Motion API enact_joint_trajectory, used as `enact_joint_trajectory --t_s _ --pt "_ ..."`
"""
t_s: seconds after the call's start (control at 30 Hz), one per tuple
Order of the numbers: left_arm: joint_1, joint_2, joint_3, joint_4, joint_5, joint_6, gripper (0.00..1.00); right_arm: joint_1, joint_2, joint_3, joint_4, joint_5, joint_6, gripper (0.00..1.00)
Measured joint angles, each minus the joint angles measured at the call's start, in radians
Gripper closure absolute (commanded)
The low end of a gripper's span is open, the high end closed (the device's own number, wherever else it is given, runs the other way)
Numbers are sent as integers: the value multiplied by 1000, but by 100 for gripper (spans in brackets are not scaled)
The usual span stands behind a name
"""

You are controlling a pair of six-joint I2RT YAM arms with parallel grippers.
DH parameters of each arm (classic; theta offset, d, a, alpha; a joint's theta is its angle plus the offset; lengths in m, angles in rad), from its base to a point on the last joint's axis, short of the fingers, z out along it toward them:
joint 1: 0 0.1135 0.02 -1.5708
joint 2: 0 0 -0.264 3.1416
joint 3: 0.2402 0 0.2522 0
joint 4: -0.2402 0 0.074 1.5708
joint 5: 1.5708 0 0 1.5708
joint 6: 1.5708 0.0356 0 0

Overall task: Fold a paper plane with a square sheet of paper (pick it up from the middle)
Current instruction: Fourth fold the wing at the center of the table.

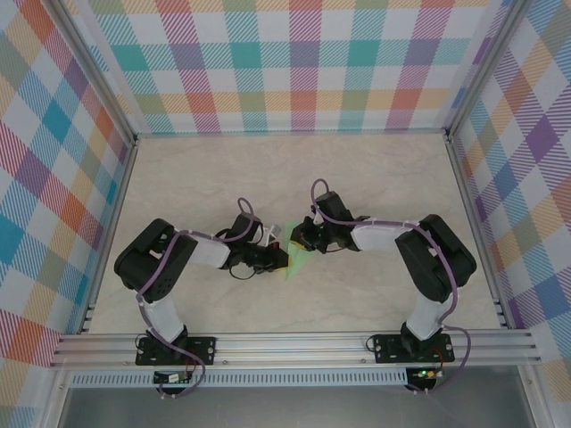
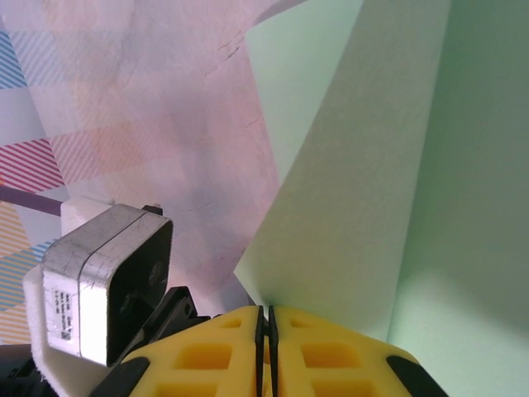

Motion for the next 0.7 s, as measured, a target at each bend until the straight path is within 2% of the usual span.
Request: enact_joint_trajectory --t_s 0.4,0.7 --pt "15 8 -21 53 23 -63 98 0 -35 -1 -31 18 -34 87" --pt "16 8 -21 53 23 -73 99 0 33 31 -32 -29 -34 89"
